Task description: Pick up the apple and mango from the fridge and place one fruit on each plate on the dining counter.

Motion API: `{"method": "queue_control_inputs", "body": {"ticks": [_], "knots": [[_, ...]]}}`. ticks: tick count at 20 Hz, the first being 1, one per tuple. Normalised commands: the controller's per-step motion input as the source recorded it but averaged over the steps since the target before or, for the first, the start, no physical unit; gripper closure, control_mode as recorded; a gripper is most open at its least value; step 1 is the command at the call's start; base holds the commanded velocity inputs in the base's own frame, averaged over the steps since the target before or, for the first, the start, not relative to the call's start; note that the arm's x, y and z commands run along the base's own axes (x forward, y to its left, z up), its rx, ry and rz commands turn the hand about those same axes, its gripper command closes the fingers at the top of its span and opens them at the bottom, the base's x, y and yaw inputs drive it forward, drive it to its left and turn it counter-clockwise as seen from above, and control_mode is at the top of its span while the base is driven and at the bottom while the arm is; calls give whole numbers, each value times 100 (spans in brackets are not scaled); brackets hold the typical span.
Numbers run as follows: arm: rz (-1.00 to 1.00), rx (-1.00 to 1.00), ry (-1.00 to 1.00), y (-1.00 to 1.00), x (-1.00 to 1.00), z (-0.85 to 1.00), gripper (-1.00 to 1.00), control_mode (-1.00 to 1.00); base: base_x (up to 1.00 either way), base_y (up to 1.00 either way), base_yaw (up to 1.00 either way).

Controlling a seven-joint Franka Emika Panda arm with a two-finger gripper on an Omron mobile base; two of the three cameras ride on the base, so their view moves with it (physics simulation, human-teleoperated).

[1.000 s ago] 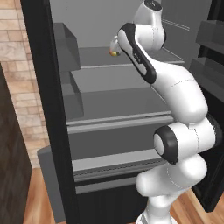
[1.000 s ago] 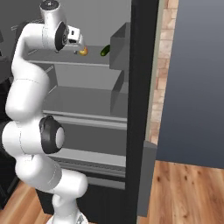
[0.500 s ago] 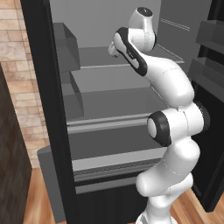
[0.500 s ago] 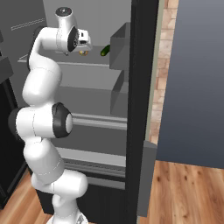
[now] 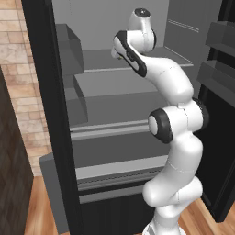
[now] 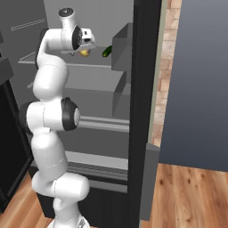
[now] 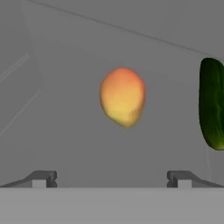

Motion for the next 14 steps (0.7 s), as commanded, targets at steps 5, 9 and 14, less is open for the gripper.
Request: {"method": "queue_control_inputs", "body": {"ticks": [5,9,14], "knots": [[1,-4,0,3,46,-1,-100,-100,0,0,0],[0,-2,0,0,54,-1,-100,-100,0,0,0],[0,-1,0,0,45,-3,-100,-100,0,0,0]]}}
